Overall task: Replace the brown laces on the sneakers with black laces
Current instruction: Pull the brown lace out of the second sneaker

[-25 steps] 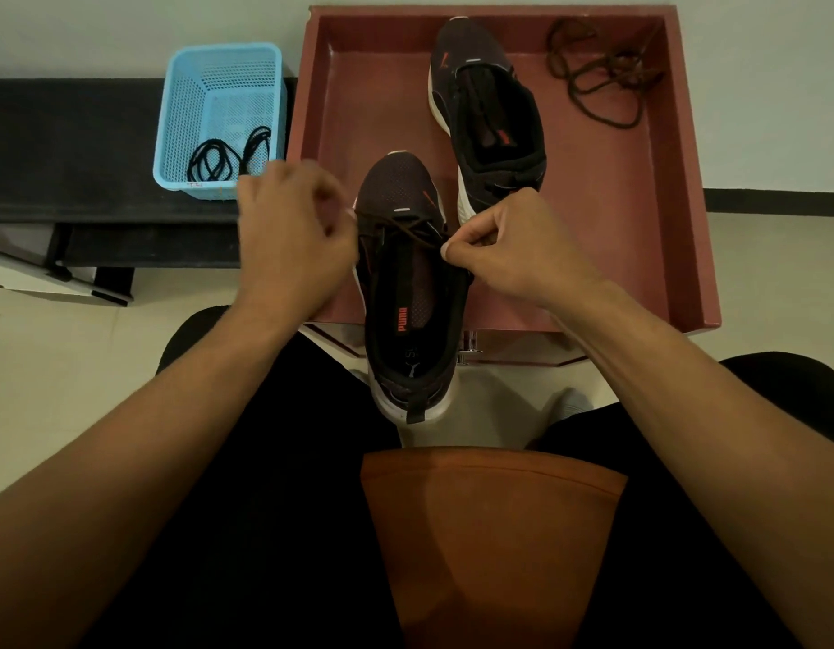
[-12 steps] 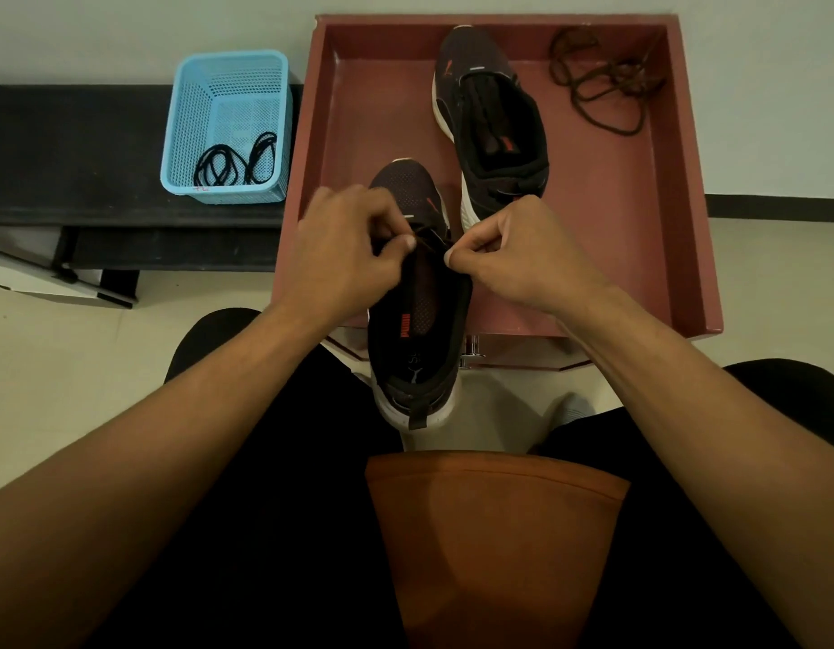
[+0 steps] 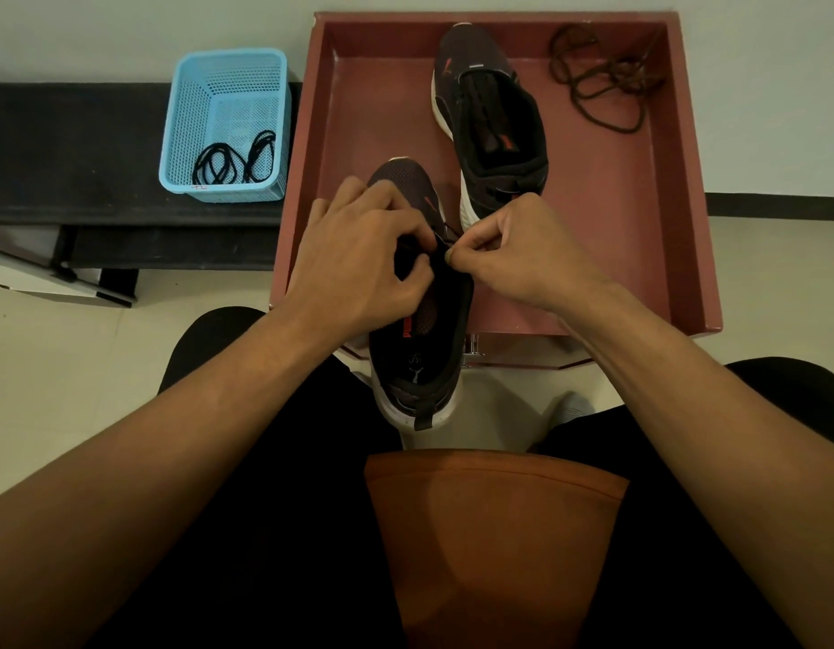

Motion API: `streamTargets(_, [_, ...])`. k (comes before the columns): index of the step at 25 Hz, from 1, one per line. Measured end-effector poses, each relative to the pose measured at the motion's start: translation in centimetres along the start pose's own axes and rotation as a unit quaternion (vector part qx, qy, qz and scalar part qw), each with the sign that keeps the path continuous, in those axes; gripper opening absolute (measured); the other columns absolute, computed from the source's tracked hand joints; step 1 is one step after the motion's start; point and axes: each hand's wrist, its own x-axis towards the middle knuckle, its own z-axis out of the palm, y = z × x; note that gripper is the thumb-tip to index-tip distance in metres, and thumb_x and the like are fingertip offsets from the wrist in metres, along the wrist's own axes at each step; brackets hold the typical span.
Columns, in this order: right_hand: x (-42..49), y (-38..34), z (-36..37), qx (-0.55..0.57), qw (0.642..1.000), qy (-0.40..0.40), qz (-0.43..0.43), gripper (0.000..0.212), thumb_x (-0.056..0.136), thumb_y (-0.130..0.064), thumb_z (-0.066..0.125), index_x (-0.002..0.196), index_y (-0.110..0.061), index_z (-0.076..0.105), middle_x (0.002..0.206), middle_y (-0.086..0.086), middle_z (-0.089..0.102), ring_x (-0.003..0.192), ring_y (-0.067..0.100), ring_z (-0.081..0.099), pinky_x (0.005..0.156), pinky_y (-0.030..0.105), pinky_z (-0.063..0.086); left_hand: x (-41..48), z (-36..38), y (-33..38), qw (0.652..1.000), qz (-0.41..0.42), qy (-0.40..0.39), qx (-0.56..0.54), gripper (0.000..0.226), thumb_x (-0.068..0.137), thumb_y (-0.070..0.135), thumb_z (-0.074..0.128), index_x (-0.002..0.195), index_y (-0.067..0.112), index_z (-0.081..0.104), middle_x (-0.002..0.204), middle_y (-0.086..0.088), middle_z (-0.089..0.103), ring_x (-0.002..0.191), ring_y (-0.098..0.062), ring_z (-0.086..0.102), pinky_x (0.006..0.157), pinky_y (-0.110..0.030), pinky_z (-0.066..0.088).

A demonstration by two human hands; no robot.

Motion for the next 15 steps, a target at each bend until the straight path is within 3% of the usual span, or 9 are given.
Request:
streamTargets(4, [0.1, -0.1, 0.2, -0.007, 1.000, 0.001, -0.006, 0.017, 0.088, -0.020, 0.077, 0.074, -0.028, 0.081, 0.056, -0.027, 0.065, 0.059, -0.013, 0.059, 0.068, 0.022, 0.048, 0.3, 0.4, -0.4, 1.000, -0.008, -0.002, 0.012, 0.022, 0.085, 0.049, 0.076, 0.101, 0.035, 0.079, 0.107, 0.008, 0.059, 0.109, -0.023, 0.051, 0.084, -0.042, 0.044])
streamTargets(7, [0.1, -0.1, 0.2, -0.005, 1.000, 0.007, 0.000, 0.018, 0.089, -0.021, 0.078, 0.072, -0.028, 0.080, 0.056, -0.029, 0.065, 0.059, -0.014, 0.060, 0.069, 0.020, 0.047, 0.4, 0.2, -1.1, 0.999, -0.034, 0.021, -0.004, 0.011, 0.085, 0.042, 0.075, 0.091, 0.033, 0.076, 0.099, 0.012, 0.055, 0.103, -0.021, 0.052, 0.084, -0.045, 0.048])
streamTargets(12, [0.0, -0.1, -0.1, -0.001, 1.000, 0.015, 0.019, 0.019, 0.089, -0.025, 0.079, 0.070, -0.030, 0.078, 0.057, -0.032, 0.064, 0.067, -0.003, 0.063, 0.072, 0.028, 0.053, 0.1, -0.5, -2.4, 0.975, -0.177, 0.100, -0.087, 0.014, 0.084, 0.030, 0.064, 0.079, 0.018, 0.062, 0.084, 0.007, 0.061, 0.087, -0.019, 0.059, 0.068, -0.028, 0.040])
streamTargets(15, [0.0, -0.1, -0.1, 0.002, 1.000, 0.014, 0.021, 0.019, 0.089, -0.024, 0.078, 0.071, -0.029, 0.078, 0.056, -0.031, 0.064, 0.065, -0.004, 0.061, 0.072, 0.028, 0.052, 0.1, -0.4, -2.1, 0.975, -0.189, 0.091, -0.075, 0.017, 0.082, 0.033, 0.062, 0.080, 0.017, 0.060, 0.086, 0.003, 0.061, 0.085, -0.019, 0.057, 0.064, -0.026, 0.038])
